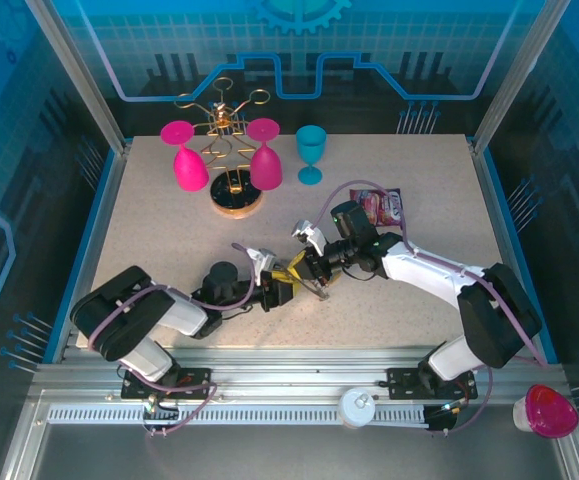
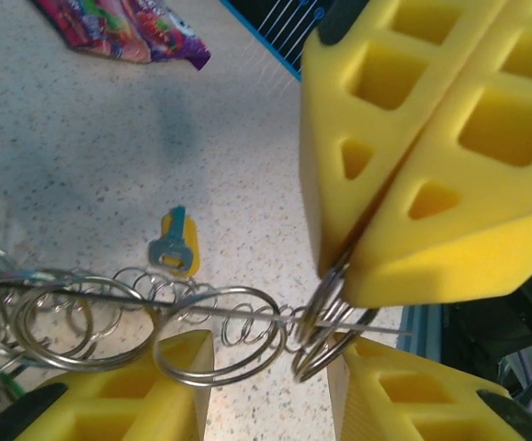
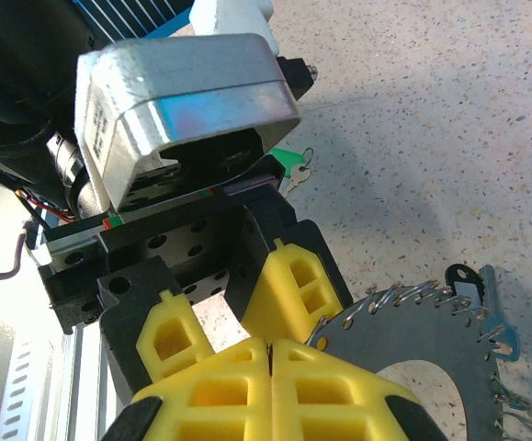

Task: Put the keys on the keyring

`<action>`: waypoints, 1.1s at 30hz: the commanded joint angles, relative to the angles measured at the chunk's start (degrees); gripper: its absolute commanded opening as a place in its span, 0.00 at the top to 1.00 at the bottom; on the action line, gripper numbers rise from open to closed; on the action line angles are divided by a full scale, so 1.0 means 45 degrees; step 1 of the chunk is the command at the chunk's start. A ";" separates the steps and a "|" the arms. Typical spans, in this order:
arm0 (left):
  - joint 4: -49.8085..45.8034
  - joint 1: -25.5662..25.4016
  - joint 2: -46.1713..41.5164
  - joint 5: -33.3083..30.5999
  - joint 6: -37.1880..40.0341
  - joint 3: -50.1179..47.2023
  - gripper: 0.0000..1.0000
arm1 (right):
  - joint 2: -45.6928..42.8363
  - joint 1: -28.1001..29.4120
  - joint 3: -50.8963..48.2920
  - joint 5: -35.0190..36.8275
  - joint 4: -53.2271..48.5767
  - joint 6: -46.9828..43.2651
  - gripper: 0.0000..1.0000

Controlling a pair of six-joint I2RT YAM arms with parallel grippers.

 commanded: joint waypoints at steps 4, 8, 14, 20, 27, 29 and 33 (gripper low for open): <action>0.1877 -0.0043 -0.0365 0.0553 -0.0256 -0.0438 0.62 | -0.0378 -0.0115 -0.0152 -0.0075 0.0162 0.0028 1.00; 0.0992 -0.0049 -0.1108 0.0497 0.0179 -0.0697 0.61 | -0.0398 -0.0118 -0.0152 0.0096 0.0187 0.0069 1.00; 0.0684 -0.0051 -0.1364 0.0433 0.0418 -0.0565 0.72 | -0.0309 -0.0062 -0.0152 0.0119 0.0162 0.0089 1.00; 0.0621 -0.0050 -0.1363 0.0300 0.0454 -0.0533 0.83 | -0.0357 -0.0039 -0.0152 0.0232 0.0093 0.0071 1.00; -0.0646 -0.0050 -0.2215 -0.0013 0.1064 -0.0470 1.00 | -0.0448 -0.0015 -0.0132 0.0357 -0.0016 0.0061 1.00; -0.1405 -0.0075 -0.2604 -0.0082 0.1403 -0.0337 1.00 | -0.0476 -0.0020 -0.0152 0.0422 -0.0009 0.0087 1.00; -0.3612 -0.0322 -0.3621 -0.0380 0.2626 0.0086 1.00 | -0.0592 -0.0020 -0.0128 0.0655 0.0043 0.0272 1.00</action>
